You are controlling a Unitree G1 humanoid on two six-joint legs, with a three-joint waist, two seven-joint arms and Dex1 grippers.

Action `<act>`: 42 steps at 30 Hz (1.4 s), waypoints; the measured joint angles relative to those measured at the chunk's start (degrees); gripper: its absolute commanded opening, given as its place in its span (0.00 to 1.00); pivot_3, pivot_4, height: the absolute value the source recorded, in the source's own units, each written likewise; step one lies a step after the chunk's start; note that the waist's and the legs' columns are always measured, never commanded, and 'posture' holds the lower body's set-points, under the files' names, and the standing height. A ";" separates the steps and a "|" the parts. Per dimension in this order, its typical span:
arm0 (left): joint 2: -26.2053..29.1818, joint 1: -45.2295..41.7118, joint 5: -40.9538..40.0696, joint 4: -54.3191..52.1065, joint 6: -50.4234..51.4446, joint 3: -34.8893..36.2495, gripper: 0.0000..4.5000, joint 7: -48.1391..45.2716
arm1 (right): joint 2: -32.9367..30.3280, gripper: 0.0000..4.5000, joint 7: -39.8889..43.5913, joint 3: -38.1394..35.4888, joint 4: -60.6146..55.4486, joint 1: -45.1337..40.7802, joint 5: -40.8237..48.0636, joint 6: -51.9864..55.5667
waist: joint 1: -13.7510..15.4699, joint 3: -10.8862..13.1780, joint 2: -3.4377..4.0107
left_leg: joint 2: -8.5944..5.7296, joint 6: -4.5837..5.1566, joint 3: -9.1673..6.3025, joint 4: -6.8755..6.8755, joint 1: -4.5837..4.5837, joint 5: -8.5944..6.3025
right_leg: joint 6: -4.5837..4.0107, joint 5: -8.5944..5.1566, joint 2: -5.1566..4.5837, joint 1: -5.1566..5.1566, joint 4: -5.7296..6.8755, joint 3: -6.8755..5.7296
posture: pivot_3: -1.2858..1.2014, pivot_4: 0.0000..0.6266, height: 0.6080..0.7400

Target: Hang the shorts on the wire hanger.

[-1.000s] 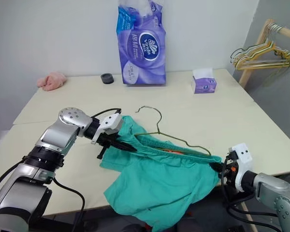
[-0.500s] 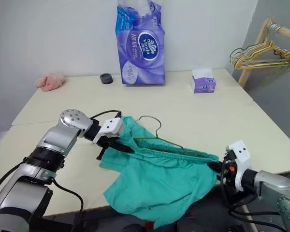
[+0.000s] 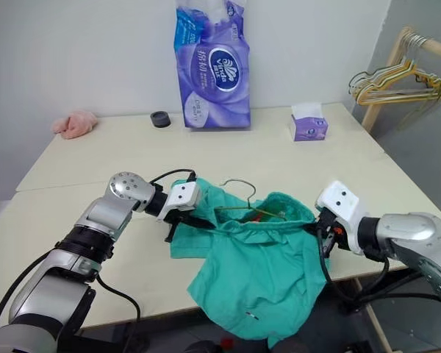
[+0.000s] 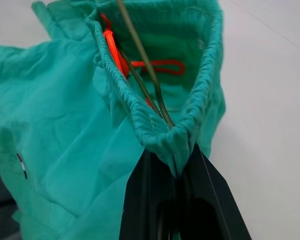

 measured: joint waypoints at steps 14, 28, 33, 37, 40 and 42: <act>-4.80 2.29 2.16 -0.98 0.20 -0.04 0.00 7.16 | -1.25 0.17 8.90 14.68 5.48 -10.96 -15.36 -9.66 | 0.03 0.01 0.02 | 0.00 -0.01 -0.02 0.01 -0.01 0.00 | -0.13 0.08 -0.07 -0.04 0.03 -0.03 | 0.43 0.09 1.00; -7.05 5.14 2.13 -5.03 2.44 -0.02 0.00 10.80 | -9.24 0.62 13.79 4.03 0.77 -0.55 -14.12 -8.20 | 0.15 0.01 0.02 | 0.00 -0.01 -0.07 0.01 0.00 -0.01 | -0.12 0.09 -0.10 0.00 0.02 -0.11 | 0.42 0.09 1.00; -7.67 5.15 1.97 -5.11 2.38 -0.02 0.00 10.57 | -9.01 0.62 12.74 4.14 4.71 -0.20 -17.11 -9.28 | -0.16 0.00 0.04 | 0.00 -0.01 0.01 0.01 0.05 -0.01 | -0.12 0.09 -0.10 0.00 0.03 -0.07 | 0.42 0.09 1.00; -7.68 5.16 1.85 -5.11 2.29 -0.03 0.00 10.35 | -7.56 0.62 12.75 7.70 8.17 -0.71 -20.30 -11.78 | -0.17 0.01 0.04 | 0.00 -0.01 0.03 0.00 0.04 -0.01 | -0.12 0.09 -0.10 0.00 0.02 -0.06 | 0.42 0.09 1.00; -7.78 5.18 1.73 -5.14 2.28 -0.03 0.00 10.30 | -6.15 0.62 13.86 11.19 10.67 -2.59 -22.38 -13.56 | -0.18 0.01 0.05 | 0.00 -0.01 0.05 0.01 0.05 -0.01 | -0.12 0.09 -0.10 0.00 0.03 -0.03 | 0.43 0.09 1.00; -7.80 5.18 1.55 -5.25 2.28 -0.03 0.00 10.29 | -5.40 0.62 15.09 13.40 12.31 -4.02 -23.64 -14.80 | -0.18 0.01 0.05 | 0.00 -0.01 0.05 0.01 0.05 -0.01 | -0.12 0.09 -0.09 0.00 0.03 -0.04 | 0.43 0.09 1.00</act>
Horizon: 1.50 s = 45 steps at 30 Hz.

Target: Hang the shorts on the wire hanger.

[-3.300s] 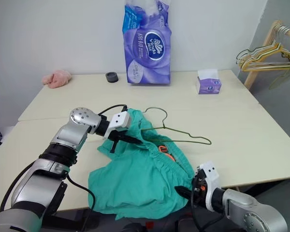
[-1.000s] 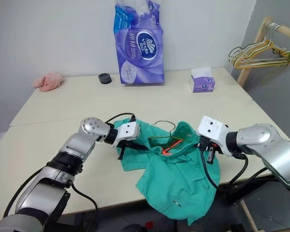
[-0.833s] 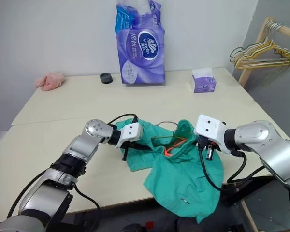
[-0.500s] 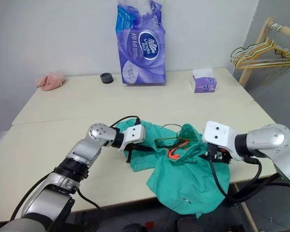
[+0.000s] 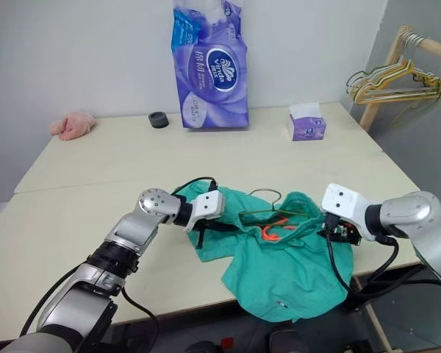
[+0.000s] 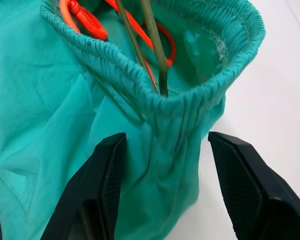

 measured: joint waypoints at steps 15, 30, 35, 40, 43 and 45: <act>0.60 0.03 -1.75 -2.42 1.56 0.50 0.00 -0.97 | 4.61 0.01 7.00 7.13 7.06 -5.05 -7.91 -5.44 | 0.06 0.01 0.01 | 0.00 0.00 -0.06 0.00 0.00 0.00 | -0.01 0.01 0.00 -0.01 0.03 -0.04 | 0.43 0.09 1.00; 0.33 -0.13 -6.29 -3.59 6.54 3.59 0.71 -1.50 | 5.59 0.00 9.52 6.49 6.02 -4.67 -8.78 -5.19 | 0.01 0.00 0.03 | 0.00 0.00 -0.09 0.01 0.01 0.00 | -0.01 0.01 0.00 -0.01 0.06 -0.06 | 0.43 0.08 1.00; 4.82 -3.46 -7.56 1.60 6.54 5.90 0.71 -4.60 | 4.87 0.00 10.13 4.93 5.13 -3.06 -8.21 -5.16 | -0.12 0.00 0.03 | 0.00 -0.01 -0.11 0.01 0.01 0.00 | -0.01 0.01 0.00 -0.02 0.06 -0.11 | 0.43 0.08 1.00; 7.11 -6.69 -6.75 8.77 4.21 6.67 0.71 -6.48 | 4.03 0.00 10.90 3.30 4.46 -2.39 -7.47 -5.13 | -0.14 0.00 0.03 | -0.02 -0.01 -0.10 0.01 -0.01 0.00 | -0.01 0.01 -0.01 0.00 0.02 -0.11 | 0.43 0.08 1.00; 6.98 -6.92 -5.78 11.63 1.76 6.59 0.71 -7.56 | 3.95 0.00 10.93 2.91 3.93 -2.13 -7.24 -4.80 | -0.10 0.00 0.03 | -0.02 -0.01 -0.11 0.01 -0.02 0.00 | -0.01 0.01 -0.02 -0.02 0.04 -0.12 | 0.43 0.08 1.00; 6.56 -6.92 -5.62 12.27 1.13 6.58 0.71 -8.41 | 3.96 0.00 10.91 2.79 3.68 -1.85 -7.18 -4.64 | -0.10 0.00 0.03 | -0.02 -0.01 -0.12 0.01 -0.03 0.00 | -0.01 0.01 -0.02 -0.02 0.04 -0.12 | 0.43 0.08 1.00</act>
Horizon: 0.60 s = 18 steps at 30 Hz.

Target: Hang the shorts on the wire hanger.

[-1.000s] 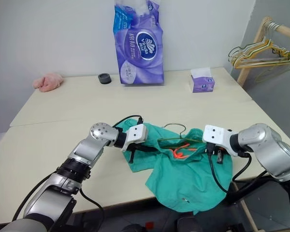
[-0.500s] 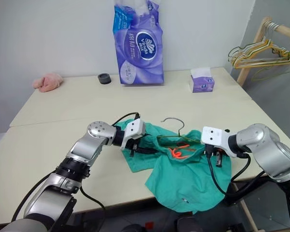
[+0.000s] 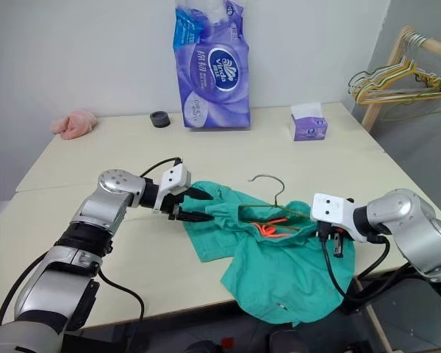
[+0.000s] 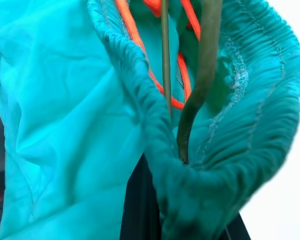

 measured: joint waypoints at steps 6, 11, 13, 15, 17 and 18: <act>-2.56 -0.54 1.29 3.05 -1.51 -0.02 0.52 1.13 | 0.01 0.00 -0.14 -0.85 -0.99 0.71 0.25 0.93 | 0.04 0.00 0.00 | 0.00 0.00 0.01 0.01 0.00 0.00 | 0.00 0.00 0.00 0.00 0.01 0.00 | 0.43 0.08 1.00; -4.09 -0.62 2.59 5.96 -4.14 -0.02 0.19 2.40 | 0.01 0.00 -0.21 -1.74 -1.55 1.05 0.51 1.51 | -0.10 0.00 0.00 | 0.00 0.00 0.01 0.00 0.01 0.00 | 0.00 0.00 0.00 0.00 0.01 0.01 | 0.42 0.09 1.00; -4.48 -0.62 2.93 6.98 -5.06 -0.02 0.05 2.56 | 0.00 0.00 -0.19 -1.81 -1.84 1.13 0.80 1.81 | -0.11 0.00 -0.01 | 0.00 0.00 0.01 0.01 0.00 0.00 | 0.00 0.00 0.00 0.00 0.01 0.01 | 0.42 0.09 1.00; -4.48 -1.00 3.32 8.39 -6.20 -0.01 0.01 3.19 | -0.04 0.00 -0.17 -1.98 -2.03 1.49 1.08 2.13 | -0.10 0.00 -0.01 | 0.00 0.00 0.00 0.00 0.00 0.00 | 0.00 0.00 0.00 0.00 0.02 0.00 | 0.42 0.09 1.00; -4.49 -1.43 3.65 9.51 -6.86 0.01 0.01 3.85 | -0.23 0.00 -0.16 -2.21 -2.07 1.63 1.15 2.16 | -0.09 0.01 0.00 | 0.00 0.00 0.00 0.00 0.00 0.00 | 0.00 0.00 0.00 0.00 0.02 0.00 | 0.42 0.09 1.00; -4.48 -1.98 3.77 10.56 -7.36 0.10 0.01 4.27 | -0.52 0.00 -0.13 -2.36 -2.26 1.73 1.26 2.18 | -0.09 0.01 -0.01 | 0.00 0.00 0.00 0.00 0.00 0.00 | 0.00 0.00 0.00 0.00 0.01 0.00 | 0.42 0.09 1.00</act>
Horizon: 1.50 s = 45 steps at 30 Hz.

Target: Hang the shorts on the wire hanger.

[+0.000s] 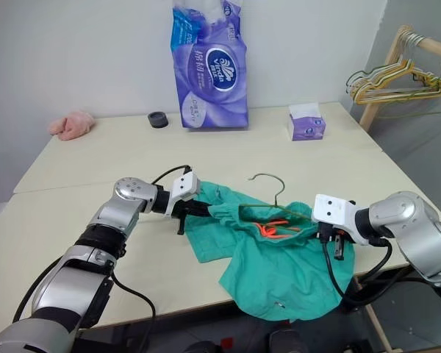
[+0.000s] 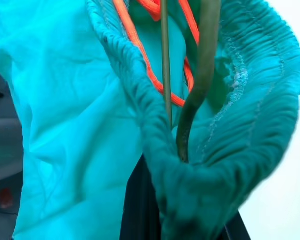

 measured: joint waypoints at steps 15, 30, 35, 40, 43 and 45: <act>0.85 -2.65 0.67 4.78 -2.45 1.75 0.01 3.84 | -1.20 0.00 -0.68 -3.97 -3.13 3.73 2.94 1.62 | 0.02 0.00 0.00 | 0.00 0.00 -0.02 0.00 0.00 0.00 | 0.00 0.00 0.00 0.00 0.01 -0.01 | 0.42 0.10 1.00; -1.23 0.01 -4.32 -5.66 8.08 3.65 0.32 1.81 | -0.30 0.00 -2.68 -5.77 -4.26 3.69 5.59 4.07 | 0.03 0.00 0.00 | 0.00 0.00 -0.03 0.00 -0.01 0.00 | 0.00 0.00 0.00 0.00 0.01 -0.01 | 0.42 0.09 1.00; -0.85 1.90 -6.80 -11.60 12.66 5.08 0.66 1.62 | 0.14 0.00 -2.99 -5.77 -4.01 3.57 5.99 4.39 | 0.00 0.00 0.00 | 0.00 0.00 -0.03 0.00 0.00 0.00 | 0.00 0.00 0.00 0.01 0.02 -0.01 | 0.43 0.09 1.00; 0.80 3.87 -7.50 -15.77 13.52 5.85 0.84 1.69 | 0.92 0.00 -3.01 -5.80 -3.58 3.30 6.81 5.04 | 0.08 0.00 0.00 | 0.00 0.00 -0.04 0.00 0.01 0.00 | 0.00 0.00 0.00 0.01 0.02 -0.01 | 0.43 0.09 1.00; 1.27 3.60 -7.38 -15.06 11.69 7.10 0.84 4.15 | 2.15 0.00 -3.31 -6.83 -3.56 3.30 9.25 7.30 | 0.22 0.00 0.00 | 0.00 0.00 -0.04 0.00 0.01 0.00 | 0.00 0.00 0.00 0.01 0.02 0.00 | 0.43 0.09 1.00; 1.27 1.89 -6.89 -11.62 9.53 7.96 0.84 7.11 | 2.33 0.00 -3.68 -9.40 -3.56 3.90 11.31 9.55 | 0.43 0.01 -0.02 | 0.00 0.00 -0.05 0.01 0.00 0.00 | 0.01 0.01 0.00 0.02 0.01 -0.02 | 0.43 0.10 1.00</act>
